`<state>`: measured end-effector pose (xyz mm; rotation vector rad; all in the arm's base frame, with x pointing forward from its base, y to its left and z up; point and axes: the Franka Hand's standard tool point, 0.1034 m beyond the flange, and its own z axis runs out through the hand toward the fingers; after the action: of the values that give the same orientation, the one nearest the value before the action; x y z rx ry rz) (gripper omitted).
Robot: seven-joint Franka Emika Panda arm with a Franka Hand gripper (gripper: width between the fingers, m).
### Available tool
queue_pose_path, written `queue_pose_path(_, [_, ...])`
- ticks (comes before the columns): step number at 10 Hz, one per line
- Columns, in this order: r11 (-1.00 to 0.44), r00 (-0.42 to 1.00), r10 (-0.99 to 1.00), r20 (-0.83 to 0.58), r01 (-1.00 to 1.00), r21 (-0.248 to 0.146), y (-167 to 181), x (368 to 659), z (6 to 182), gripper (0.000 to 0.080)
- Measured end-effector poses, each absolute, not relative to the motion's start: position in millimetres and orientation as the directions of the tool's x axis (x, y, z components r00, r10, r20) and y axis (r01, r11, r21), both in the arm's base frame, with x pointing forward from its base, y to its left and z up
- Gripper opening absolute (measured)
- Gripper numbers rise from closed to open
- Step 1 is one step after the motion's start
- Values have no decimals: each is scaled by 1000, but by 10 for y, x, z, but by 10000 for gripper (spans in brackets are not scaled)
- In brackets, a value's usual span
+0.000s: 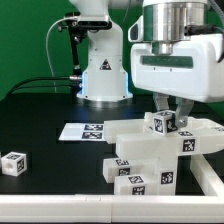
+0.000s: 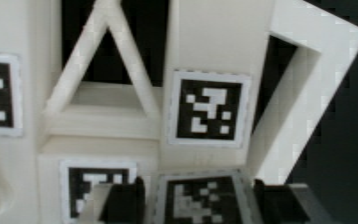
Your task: Assemble chair
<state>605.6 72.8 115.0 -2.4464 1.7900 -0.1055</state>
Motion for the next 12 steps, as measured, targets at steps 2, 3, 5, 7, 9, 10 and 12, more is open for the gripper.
queue_pose_path(2, [-322,326,-945,-5,-938,-128,737,6054,1148,284])
queue_pose_path(3, [-341,344,-939,-2,-931,-128,736,6054,1148,441])
queue_pose_path(5, [-511,512,-859,6,-855,-87,751,6029,1163,570])
queue_pose_path(7, [-725,726,-688,6,-686,-62,774,6037,1195,645])
queue_pose_path(9, [-805,806,-592,13,-590,-60,732,6041,1187,649])
queue_pose_path(10, [-851,852,-524,18,-522,-59,730,6040,1186,649])
queue_pose_path(12, [-961,960,-275,50,-273,-35,678,6068,1184,649])
